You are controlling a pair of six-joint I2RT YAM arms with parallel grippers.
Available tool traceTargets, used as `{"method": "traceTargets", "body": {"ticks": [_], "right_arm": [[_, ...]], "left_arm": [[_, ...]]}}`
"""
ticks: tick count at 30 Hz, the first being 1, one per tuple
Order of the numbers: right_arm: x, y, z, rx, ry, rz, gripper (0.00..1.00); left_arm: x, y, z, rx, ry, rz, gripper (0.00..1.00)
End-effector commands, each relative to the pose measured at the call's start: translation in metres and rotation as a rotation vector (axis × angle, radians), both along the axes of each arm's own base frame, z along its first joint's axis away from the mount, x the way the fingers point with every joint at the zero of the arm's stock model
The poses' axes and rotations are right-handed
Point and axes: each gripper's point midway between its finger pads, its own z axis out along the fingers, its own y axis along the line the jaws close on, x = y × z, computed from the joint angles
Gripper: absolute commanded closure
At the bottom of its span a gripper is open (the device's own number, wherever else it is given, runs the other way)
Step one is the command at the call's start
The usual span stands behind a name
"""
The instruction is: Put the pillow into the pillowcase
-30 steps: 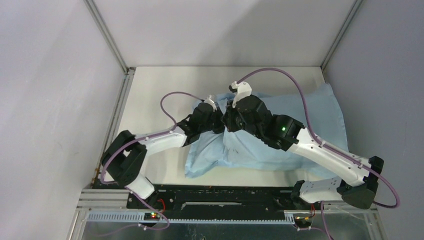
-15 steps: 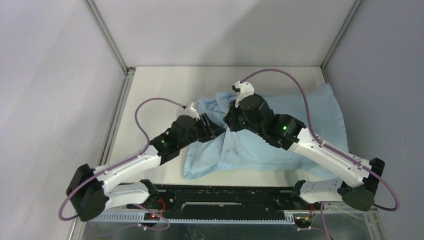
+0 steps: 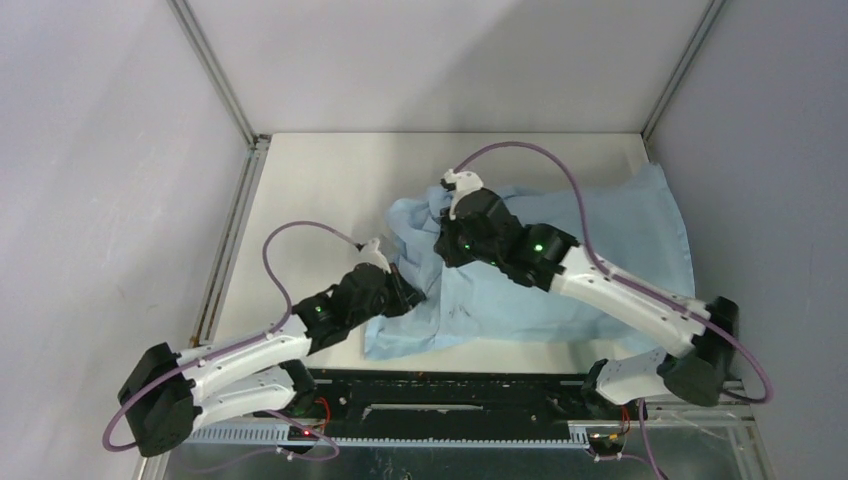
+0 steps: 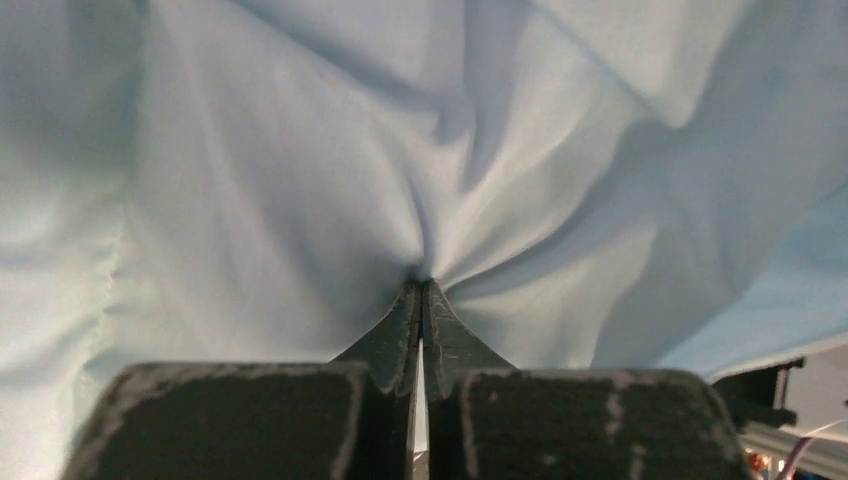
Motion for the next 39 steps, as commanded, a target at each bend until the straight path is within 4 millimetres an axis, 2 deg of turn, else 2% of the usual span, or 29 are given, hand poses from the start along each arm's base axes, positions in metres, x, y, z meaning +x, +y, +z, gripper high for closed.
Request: {"method": "traceTargets", "body": {"ticks": [1,4,7,10,13,15,16,18,20,21,22,25,26,28,31,32,33,36,39], "right_arm": [[0.016,0.032,-0.01,0.004,0.01,0.035,1.0],[0.027,0.039,-0.031,-0.047,0.026,0.027,1.0],[0.024,0.045,-0.045,-0.068,0.063,0.046,1.0],[0.013,0.05,-0.043,-0.085,0.035,0.08,1.0],[0.003,0.048,-0.033,-0.095,0.002,0.106,1.0],[-0.004,0.043,-0.025,-0.087,-0.004,0.127,1.0],[-0.008,0.041,-0.016,-0.071,-0.012,0.142,0.95],[-0.015,0.033,0.002,-0.046,-0.038,0.145,0.67],[-0.021,0.021,0.021,-0.024,-0.072,0.124,0.38],[-0.022,0.012,0.027,-0.026,-0.08,0.098,0.31],[-0.021,0.0,0.032,-0.032,-0.09,0.053,0.27],[-0.02,-0.04,0.035,-0.069,-0.1,-0.077,0.24],[-0.019,-0.055,0.033,-0.087,-0.101,-0.129,0.23],[-0.02,-0.087,0.027,-0.108,-0.092,-0.241,0.22],[-0.027,-0.135,0.007,-0.103,-0.023,-0.397,0.21],[-0.035,-0.153,-0.003,-0.099,-0.006,-0.434,0.21],[-0.04,-0.166,-0.011,-0.086,0.012,-0.471,0.18],[-0.054,-0.198,-0.044,-0.069,0.076,-0.574,0.1],[-0.055,-0.216,-0.079,-0.048,0.142,-0.659,0.06]], "left_arm": [[-0.021,-0.004,-0.023,0.012,0.035,-0.007,0.99],[-0.037,0.005,-0.042,0.041,0.075,0.014,1.0],[-0.05,0.021,-0.062,0.084,0.116,0.05,1.0],[-0.059,0.033,-0.076,0.103,0.141,0.069,1.0],[-0.061,0.042,-0.069,0.121,0.124,0.078,1.0],[-0.053,0.043,-0.039,0.109,0.056,0.078,0.92],[-0.047,0.046,-0.021,0.105,0.014,0.091,0.85],[-0.031,0.054,0.024,0.118,-0.08,0.113,0.74],[-0.013,0.061,0.055,0.121,-0.129,0.127,0.68],[-0.002,0.064,0.071,0.12,-0.159,0.136,0.63],[0.008,0.064,0.09,0.117,-0.198,0.14,0.59],[0.039,0.06,0.144,0.114,-0.304,0.143,0.47],[0.049,0.054,0.16,0.115,-0.337,0.124,0.43],[0.07,0.035,0.18,0.137,-0.38,0.068,0.36],[0.103,-0.005,0.181,0.204,-0.383,-0.053,0.33],[0.113,-0.019,0.174,0.228,-0.367,-0.092,0.33],[0.125,-0.032,0.157,0.263,-0.332,-0.125,0.33],[0.147,-0.051,0.123,0.335,-0.274,-0.163,0.38],[0.155,-0.059,0.08,0.384,-0.188,-0.184,0.51]]}}
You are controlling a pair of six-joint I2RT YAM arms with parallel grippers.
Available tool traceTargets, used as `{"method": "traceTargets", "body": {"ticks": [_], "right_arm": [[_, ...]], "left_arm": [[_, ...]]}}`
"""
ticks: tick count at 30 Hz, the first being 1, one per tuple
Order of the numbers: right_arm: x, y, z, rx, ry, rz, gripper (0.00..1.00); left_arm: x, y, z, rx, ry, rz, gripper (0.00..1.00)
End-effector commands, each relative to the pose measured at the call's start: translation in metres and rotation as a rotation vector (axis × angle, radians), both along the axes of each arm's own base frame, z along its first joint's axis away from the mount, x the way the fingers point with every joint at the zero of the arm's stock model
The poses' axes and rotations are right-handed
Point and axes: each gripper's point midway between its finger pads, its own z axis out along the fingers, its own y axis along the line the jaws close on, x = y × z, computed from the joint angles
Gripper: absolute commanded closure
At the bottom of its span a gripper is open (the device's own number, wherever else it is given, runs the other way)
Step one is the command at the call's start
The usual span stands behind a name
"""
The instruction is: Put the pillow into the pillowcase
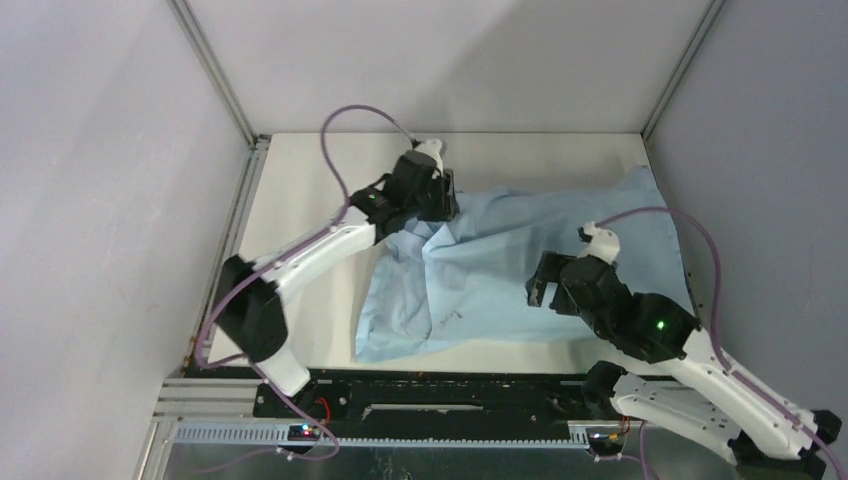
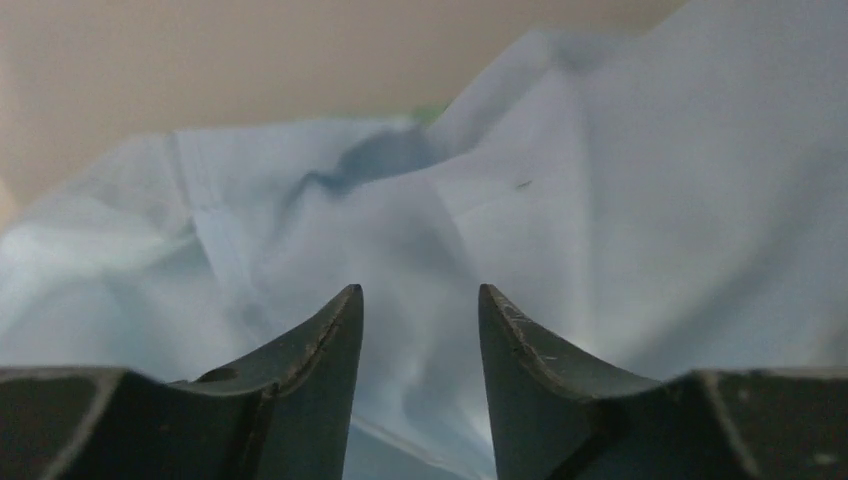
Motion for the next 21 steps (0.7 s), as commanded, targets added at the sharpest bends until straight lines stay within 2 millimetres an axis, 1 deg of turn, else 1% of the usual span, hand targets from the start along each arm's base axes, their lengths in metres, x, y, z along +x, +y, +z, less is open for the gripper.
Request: {"method": "traceTargets", "body": {"ticks": [1,3,4,5,6,7,9,10,11,12,13,14,15,16,17,18,19,21], "right_arm": [[0.003,-0.031,-0.045,0.056,0.076,-0.202,0.04],[0.022,-0.027,-0.059,0.113,0.096,-0.2,0.04],[0.041,-0.017,-0.061,0.17,0.084,-0.185,0.05],[0.054,-0.013,-0.061,0.208,0.089,-0.174,0.06],[0.074,-0.008,-0.066,0.221,0.095,-0.166,0.07],[0.096,-0.005,-0.064,0.227,0.082,-0.165,0.07],[0.14,0.008,-0.052,0.226,0.052,-0.135,0.07],[0.166,0.02,-0.031,0.229,0.008,-0.103,0.07],[0.187,0.029,-0.02,0.216,-0.009,-0.079,0.07],[0.204,0.037,-0.018,0.192,0.001,-0.053,0.07],[0.219,0.043,-0.011,0.174,0.003,-0.038,0.08],[0.232,0.047,-0.008,0.151,0.004,-0.031,0.08],[0.242,0.049,-0.007,0.133,0.001,-0.022,0.08],[0.25,0.047,-0.003,0.126,-0.011,-0.02,0.07],[0.256,0.045,-0.001,0.119,-0.021,-0.012,0.07],[0.262,0.039,0.003,0.105,-0.028,-0.015,0.06],[0.264,0.041,0.005,0.116,-0.009,0.014,0.06],[0.263,0.032,0.014,0.11,0.019,0.013,0.07]], "left_arm": [[0.0,-0.007,-0.048,0.106,0.097,-0.068,0.58],[-0.004,0.0,-0.075,0.129,0.159,-0.034,0.75],[-0.009,0.007,-0.089,0.142,0.193,-0.002,0.87],[-0.013,0.015,-0.098,0.149,0.217,0.032,0.93],[-0.021,0.025,-0.108,0.15,0.237,0.065,0.99],[-0.027,0.037,-0.117,0.144,0.256,0.106,1.0],[-0.041,0.057,-0.128,0.102,0.277,0.17,1.0],[-0.049,0.063,-0.132,0.077,0.284,0.188,1.0],[-0.056,0.067,-0.134,0.048,0.287,0.202,1.0],[-0.061,0.067,-0.133,0.006,0.279,0.206,1.0],[-0.066,0.067,-0.137,-0.022,0.289,0.208,1.0],[-0.071,0.067,-0.141,-0.042,0.303,0.217,1.0],[-0.072,0.066,-0.142,-0.071,0.309,0.228,1.0],[-0.073,0.059,-0.138,-0.115,0.308,0.209,1.0],[-0.075,0.051,-0.134,-0.162,0.309,0.191,1.0],[-0.076,0.044,-0.129,-0.197,0.308,0.175,1.0],[-0.076,0.039,-0.123,-0.217,0.304,0.166,0.97],[-0.072,0.041,-0.109,-0.209,0.28,0.185,0.8]]}}
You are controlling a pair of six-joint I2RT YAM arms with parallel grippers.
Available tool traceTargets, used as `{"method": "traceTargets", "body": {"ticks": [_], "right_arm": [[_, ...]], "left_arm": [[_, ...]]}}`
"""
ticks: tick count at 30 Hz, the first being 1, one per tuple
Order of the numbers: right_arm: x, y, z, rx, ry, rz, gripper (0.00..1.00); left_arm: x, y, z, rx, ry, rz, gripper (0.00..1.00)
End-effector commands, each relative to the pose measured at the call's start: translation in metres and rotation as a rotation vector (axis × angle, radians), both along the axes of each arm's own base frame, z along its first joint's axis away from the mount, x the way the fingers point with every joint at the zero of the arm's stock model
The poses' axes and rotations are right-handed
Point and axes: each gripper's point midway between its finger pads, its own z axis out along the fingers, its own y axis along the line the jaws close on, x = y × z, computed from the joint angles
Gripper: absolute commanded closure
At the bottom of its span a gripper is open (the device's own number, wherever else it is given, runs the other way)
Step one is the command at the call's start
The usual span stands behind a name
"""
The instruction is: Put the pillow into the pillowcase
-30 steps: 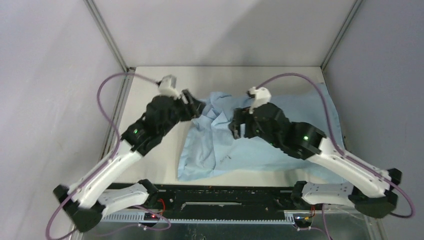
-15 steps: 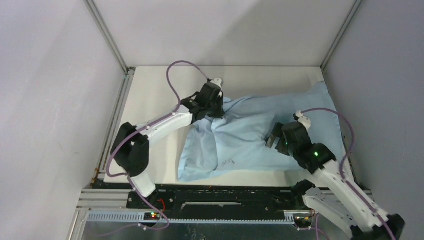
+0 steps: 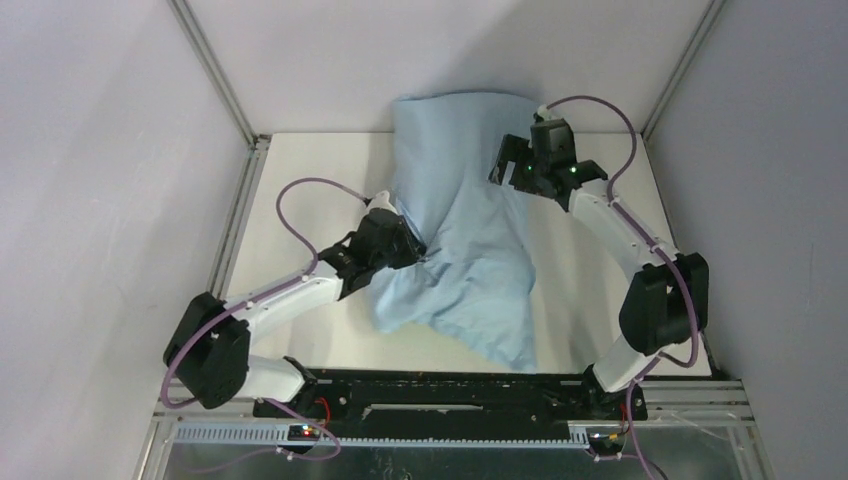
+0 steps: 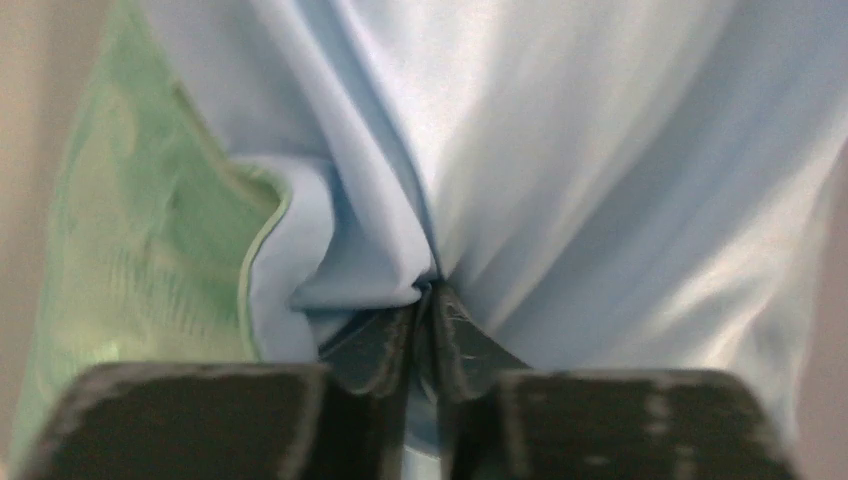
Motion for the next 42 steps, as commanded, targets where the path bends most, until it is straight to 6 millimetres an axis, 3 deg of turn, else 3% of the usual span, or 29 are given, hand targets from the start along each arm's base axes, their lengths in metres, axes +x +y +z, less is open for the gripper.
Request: {"method": "traceTargets", "body": {"ticks": [1,3,8,13,14,17,21,25,28,29,32,34,42], "right_arm": [[0.01,-0.006,0.048,0.009,-0.078,0.066,0.06],[-0.007,-0.013,0.058,-0.003,-0.1,0.069,0.06],[-0.067,-0.038,0.073,0.064,-0.125,0.022,0.05],[-0.11,-0.045,0.052,0.13,-0.102,0.006,0.05],[-0.116,-0.046,0.049,0.14,-0.103,0.009,0.06],[-0.128,-0.044,0.036,0.17,-0.085,0.014,0.06],[-0.135,-0.042,0.019,0.196,-0.052,0.022,0.06],[-0.138,-0.044,0.003,0.208,-0.032,0.01,0.06],[-0.139,-0.047,-0.013,0.232,0.007,-0.007,0.06],[-0.139,-0.05,-0.018,0.232,0.015,-0.016,0.06],[-0.139,-0.057,-0.032,0.212,0.038,-0.044,0.06],[-0.139,-0.057,-0.044,0.204,0.066,-0.044,0.06],[-0.151,-0.034,-0.076,0.179,0.134,0.012,0.11]], "left_arm": [[-0.013,-0.008,0.015,-0.044,0.027,-0.005,0.72],[-0.01,0.012,0.034,-0.019,-0.015,0.051,0.58],[-0.027,0.047,0.067,-0.012,-0.082,0.07,0.5],[-0.056,0.079,0.057,0.068,-0.058,0.089,0.44],[-0.058,0.082,0.053,0.071,-0.062,0.085,0.42],[-0.058,0.061,0.049,0.002,-0.082,-0.022,0.37],[-0.047,0.053,0.038,0.04,-0.075,-0.055,0.36],[-0.034,0.049,0.035,0.031,-0.091,-0.048,0.5],[-0.025,0.074,0.036,0.106,-0.079,0.064,0.95],[-0.024,0.097,0.034,0.166,-0.06,0.157,0.99],[-0.027,0.164,0.013,0.196,0.025,0.398,1.0],[-0.029,0.183,-0.004,0.138,0.062,0.461,1.0],[-0.03,0.186,-0.028,0.146,0.132,0.474,1.0]]}}
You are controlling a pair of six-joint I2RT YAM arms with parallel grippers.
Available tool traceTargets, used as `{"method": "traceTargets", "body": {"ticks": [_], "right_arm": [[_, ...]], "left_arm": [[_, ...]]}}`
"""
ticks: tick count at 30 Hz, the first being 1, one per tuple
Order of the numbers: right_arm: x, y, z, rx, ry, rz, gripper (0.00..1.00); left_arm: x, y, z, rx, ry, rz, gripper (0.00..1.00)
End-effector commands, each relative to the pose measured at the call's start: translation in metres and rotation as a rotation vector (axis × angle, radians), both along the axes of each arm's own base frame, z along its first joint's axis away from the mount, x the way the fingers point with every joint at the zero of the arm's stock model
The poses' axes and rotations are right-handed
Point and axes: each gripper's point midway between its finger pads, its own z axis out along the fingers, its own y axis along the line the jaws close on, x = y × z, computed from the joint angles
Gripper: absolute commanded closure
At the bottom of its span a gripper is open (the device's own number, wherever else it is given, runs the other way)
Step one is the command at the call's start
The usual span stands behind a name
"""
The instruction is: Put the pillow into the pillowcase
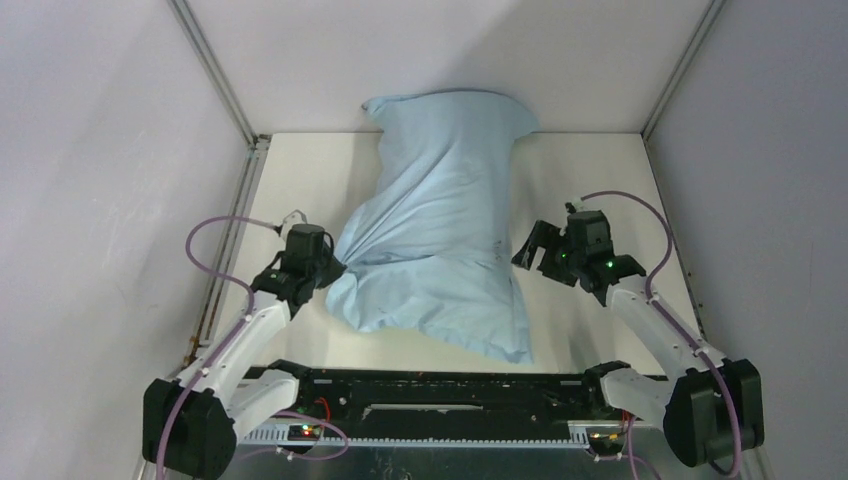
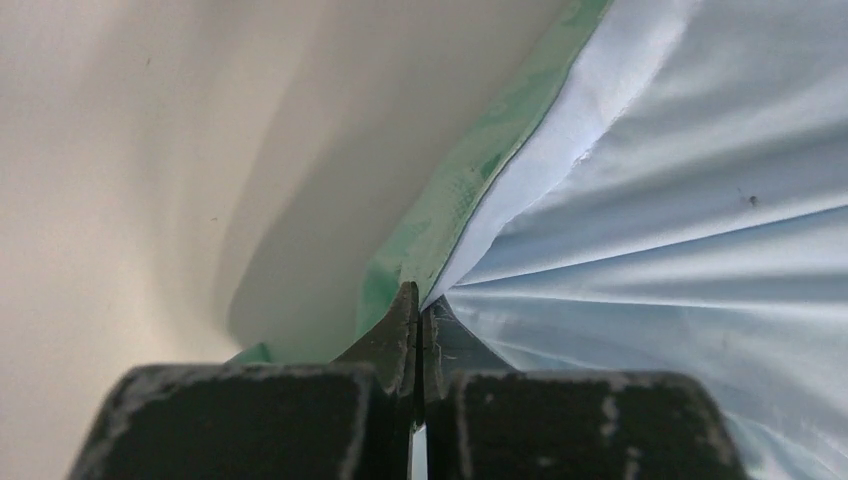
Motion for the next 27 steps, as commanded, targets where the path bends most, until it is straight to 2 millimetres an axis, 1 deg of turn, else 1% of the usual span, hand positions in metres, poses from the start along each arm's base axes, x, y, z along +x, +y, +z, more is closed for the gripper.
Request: {"method": "traceTargets", "body": {"ticks": [1,5,8,10,14,17,21,24,25,26,27], "right_arm": [[-0.001,0.014,-0.008,0.024,-0.012,0.022,0.14],[-0.009,0.023,-0.025,0.098,0.035,0.036,0.25],[-0.015,0.026,-0.031,0.126,0.046,0.042,0.27],[-0.019,0.032,-0.032,0.153,0.05,0.059,0.27],[-0.028,0.048,-0.04,0.181,0.074,0.094,0.29],[-0.034,0.062,-0.041,0.26,0.093,0.123,0.3],[-0.037,0.068,-0.04,0.288,0.097,0.119,0.31],[-0.037,0.063,-0.035,0.275,0.076,0.107,0.31],[-0.036,0.06,-0.033,0.271,0.067,0.099,0.32],[-0.036,0.057,-0.031,0.261,0.053,0.095,0.32],[-0.034,0.054,-0.027,0.246,0.035,0.088,0.31]], "left_arm": [[-0.003,0.008,-0.012,0.02,0.034,0.04,1.0],[-0.004,0.022,-0.028,0.049,0.09,0.085,1.0],[-0.01,0.039,-0.046,0.08,0.157,0.146,1.0],[-0.013,0.046,-0.056,0.07,0.18,0.181,1.0],[-0.016,0.046,-0.066,0.048,0.198,0.215,1.0],[-0.016,0.042,-0.072,0.02,0.202,0.217,1.0],[-0.02,0.044,-0.077,0.024,0.213,0.224,1.0],[-0.026,0.05,-0.083,0.053,0.227,0.244,1.0],[-0.026,0.05,-0.082,0.056,0.223,0.238,1.0],[-0.024,0.046,-0.075,0.053,0.207,0.206,1.0],[-0.018,0.043,-0.061,0.064,0.161,0.18,1.0]]}}
